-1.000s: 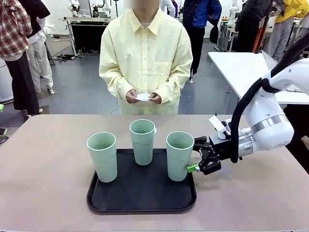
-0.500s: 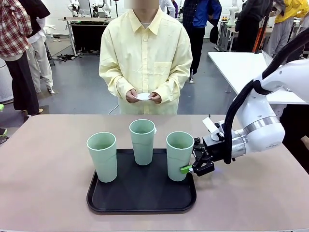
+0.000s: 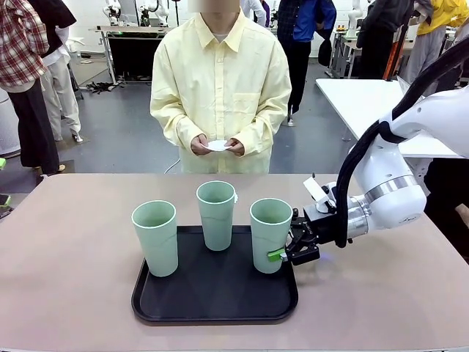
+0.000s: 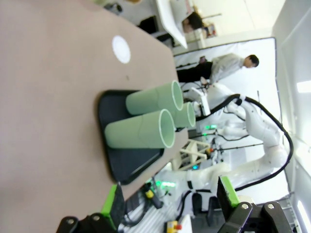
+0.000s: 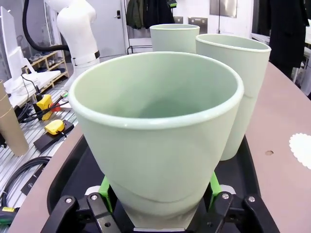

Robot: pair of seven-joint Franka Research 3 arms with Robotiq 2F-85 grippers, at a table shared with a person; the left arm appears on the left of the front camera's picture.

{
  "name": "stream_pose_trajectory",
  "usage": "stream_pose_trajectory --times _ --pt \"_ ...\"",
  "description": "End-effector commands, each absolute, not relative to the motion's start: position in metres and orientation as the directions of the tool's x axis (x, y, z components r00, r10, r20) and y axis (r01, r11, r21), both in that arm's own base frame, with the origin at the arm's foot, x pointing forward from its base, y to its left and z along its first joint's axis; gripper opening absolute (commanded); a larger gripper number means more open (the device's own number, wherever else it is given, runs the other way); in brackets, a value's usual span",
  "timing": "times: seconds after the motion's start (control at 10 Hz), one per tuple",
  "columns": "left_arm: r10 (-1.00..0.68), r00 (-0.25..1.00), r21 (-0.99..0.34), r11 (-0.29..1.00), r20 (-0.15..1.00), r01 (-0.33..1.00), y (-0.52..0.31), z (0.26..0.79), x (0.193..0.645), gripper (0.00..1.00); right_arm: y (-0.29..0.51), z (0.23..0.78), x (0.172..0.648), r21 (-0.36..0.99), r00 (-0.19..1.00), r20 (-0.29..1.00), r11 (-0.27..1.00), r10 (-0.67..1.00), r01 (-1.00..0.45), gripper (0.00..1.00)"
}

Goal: Place coasters on the table and set cups on them.
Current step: Pick up one Reusable plastic cup and place it on a coaster set by the human.

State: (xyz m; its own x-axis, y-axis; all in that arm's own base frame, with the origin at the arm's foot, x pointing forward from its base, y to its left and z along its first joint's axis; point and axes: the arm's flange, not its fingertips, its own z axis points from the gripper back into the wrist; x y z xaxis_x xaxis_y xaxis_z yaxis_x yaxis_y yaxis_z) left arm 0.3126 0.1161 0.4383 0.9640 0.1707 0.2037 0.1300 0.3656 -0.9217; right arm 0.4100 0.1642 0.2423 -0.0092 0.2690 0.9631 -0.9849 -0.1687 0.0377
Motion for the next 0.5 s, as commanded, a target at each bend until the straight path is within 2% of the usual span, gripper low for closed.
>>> stream_pose_trajectory --times 0.0,0.1,0.2,0.3,0.4 --pt "0.173 0.962 -0.925 0.354 0.212 0.140 0.117 0.439 0.313 1.00 0.166 0.241 0.410 0.007 -0.027 0.972 -0.147 0.233 -0.989 0.00" --pt "0.173 0.962 -0.925 0.354 0.212 0.140 0.117 0.439 0.313 1.00 0.165 0.244 0.409 0.003 -0.031 0.972 -0.148 0.231 -0.989 0.00" --pt "0.173 0.962 -0.925 0.354 0.212 0.140 0.117 0.439 0.313 1.00 0.164 0.247 0.408 -0.003 -0.036 0.973 -0.146 0.227 -0.989 0.23" --pt "0.173 0.962 -0.925 0.354 0.212 0.140 0.117 0.439 0.313 1.00 0.163 0.253 0.407 0.000 -0.027 0.973 -0.120 0.227 -0.993 0.23" --pt "0.173 0.962 -0.925 0.354 0.212 0.140 0.117 0.439 0.313 1.00 0.163 0.271 0.403 0.055 0.030 0.977 -0.114 0.213 -0.992 0.23"
